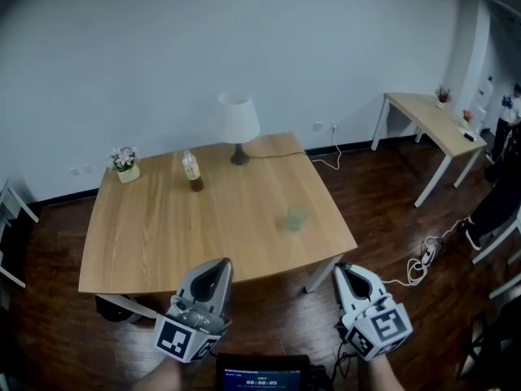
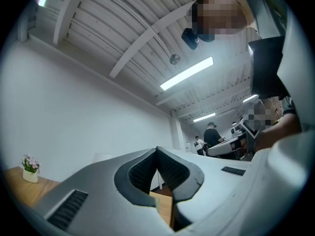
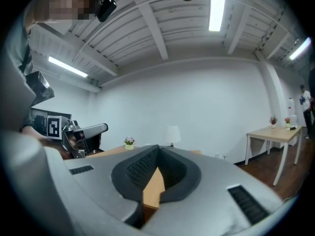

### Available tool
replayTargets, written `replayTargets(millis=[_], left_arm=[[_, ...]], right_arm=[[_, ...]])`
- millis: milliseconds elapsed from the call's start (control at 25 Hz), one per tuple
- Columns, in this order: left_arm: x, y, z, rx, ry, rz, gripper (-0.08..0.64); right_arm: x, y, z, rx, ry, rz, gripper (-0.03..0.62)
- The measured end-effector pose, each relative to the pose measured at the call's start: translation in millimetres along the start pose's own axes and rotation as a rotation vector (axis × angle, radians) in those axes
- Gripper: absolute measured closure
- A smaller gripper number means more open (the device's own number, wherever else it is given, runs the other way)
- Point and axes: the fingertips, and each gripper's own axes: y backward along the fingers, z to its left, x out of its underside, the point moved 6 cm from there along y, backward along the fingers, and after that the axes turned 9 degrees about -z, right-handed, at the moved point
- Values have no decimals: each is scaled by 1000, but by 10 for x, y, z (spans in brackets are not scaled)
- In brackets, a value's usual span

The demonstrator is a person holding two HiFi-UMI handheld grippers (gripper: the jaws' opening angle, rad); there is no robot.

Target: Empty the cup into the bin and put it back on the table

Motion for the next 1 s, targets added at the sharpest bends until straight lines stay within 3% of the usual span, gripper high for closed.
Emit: replayTargets(millis=[320,560,1000], left_arm=[[228,-393,232,-15,-35,-14,560],[375,-798,260,-31,-98,-36,560],[698,-1404,277,-79,-139,-16,560]], right_arm=[[-45,-474,-427,-22,-1,-5,592],[-64,-844,-849,-84,-15,-17,592],[-83,-1409,-1394,-233,6,-37,592]])
